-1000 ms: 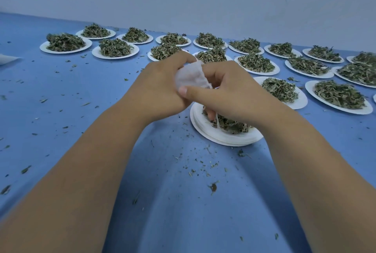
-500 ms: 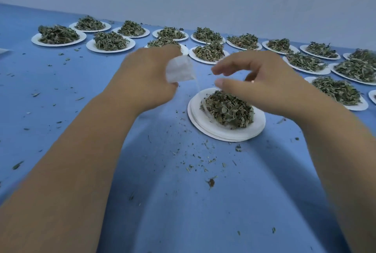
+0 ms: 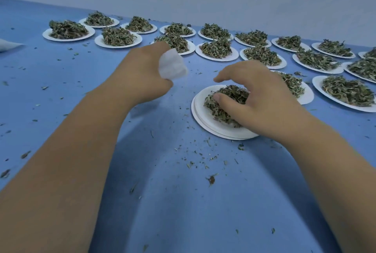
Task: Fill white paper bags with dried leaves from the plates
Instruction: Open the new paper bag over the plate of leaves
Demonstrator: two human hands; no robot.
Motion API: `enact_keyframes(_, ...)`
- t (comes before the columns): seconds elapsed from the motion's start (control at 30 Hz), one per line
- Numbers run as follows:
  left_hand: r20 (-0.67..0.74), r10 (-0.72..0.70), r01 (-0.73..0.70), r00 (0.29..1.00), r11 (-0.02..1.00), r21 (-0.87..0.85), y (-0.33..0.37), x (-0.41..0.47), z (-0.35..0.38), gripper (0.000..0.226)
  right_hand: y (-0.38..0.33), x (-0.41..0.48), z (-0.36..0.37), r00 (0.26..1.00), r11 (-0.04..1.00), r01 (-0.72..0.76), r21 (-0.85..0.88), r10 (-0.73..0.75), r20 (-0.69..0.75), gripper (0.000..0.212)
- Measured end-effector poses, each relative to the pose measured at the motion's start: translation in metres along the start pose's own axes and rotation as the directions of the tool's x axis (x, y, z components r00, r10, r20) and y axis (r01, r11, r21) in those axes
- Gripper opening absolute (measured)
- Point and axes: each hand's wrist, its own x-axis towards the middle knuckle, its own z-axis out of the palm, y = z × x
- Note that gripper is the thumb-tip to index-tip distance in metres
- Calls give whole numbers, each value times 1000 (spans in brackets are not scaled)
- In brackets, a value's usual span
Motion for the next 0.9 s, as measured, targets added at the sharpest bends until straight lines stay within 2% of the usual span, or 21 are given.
enact_keyframes(0.07, -48, -1, -3, 999, 997, -79, 7, 0, 0, 46, -11, -1, 3, 999, 997, 18, 75, -14, -52, 23)
enact_keyframes(0.13, -59, -47, 33, 997, 974, -225, 14, -3, 0, 46, -22, -3, 8, 999, 987, 22, 157, -18, -31, 24)
enact_keyframes(0.2, -21, -94, 80, 995, 925, -372, 22, -5, -1, 46, -31, -4, 14, 1000, 972, 12, 236, -7, -22, 26)
enact_keyframes(0.3, 46, -79, 92, 996, 878, -470, 31, -8, -1, 39, -38, -1, 21, 997, 944, -16, 329, 39, -62, 26)
enact_keyframes(0.37, 85, -81, 113, 993, 844, -523, 34, -10, -1, 51, -41, 1, 24, 994, 928, -49, 370, 82, -74, 23)
enact_keyframes(0.47, 169, -63, 151, 984, 799, -582, 35, -11, -2, 70, -42, 3, 25, 986, 892, -80, 446, 136, -95, 22)
enact_keyframes(0.6, 276, -3, 186, 961, 747, -638, 35, -14, -2, 81, -43, 5, 22, 979, 804, -137, 578, 200, -46, 20)
enact_keyframes(0.67, 252, -18, 180, 967, 747, -640, 35, -14, 0, 82, -44, 9, 19, 970, 717, -189, 671, 244, 12, 22)
enact_keyframes(0.73, 217, -11, 142, 976, 788, -599, 35, -14, 1, 84, -44, 11, 17, 959, 654, -225, 722, 281, 44, 26)
enact_keyframes(0.8, 206, 17, 110, 978, 800, -590, 36, -14, 2, 84, -45, 10, 18, 957, 649, -206, 732, 289, 13, 26)
enact_keyframes(0.9, 196, 65, 65, 978, 803, -593, 39, -15, 4, 81, -48, 11, 23, 947, 635, -204, 745, 320, -13, 15)
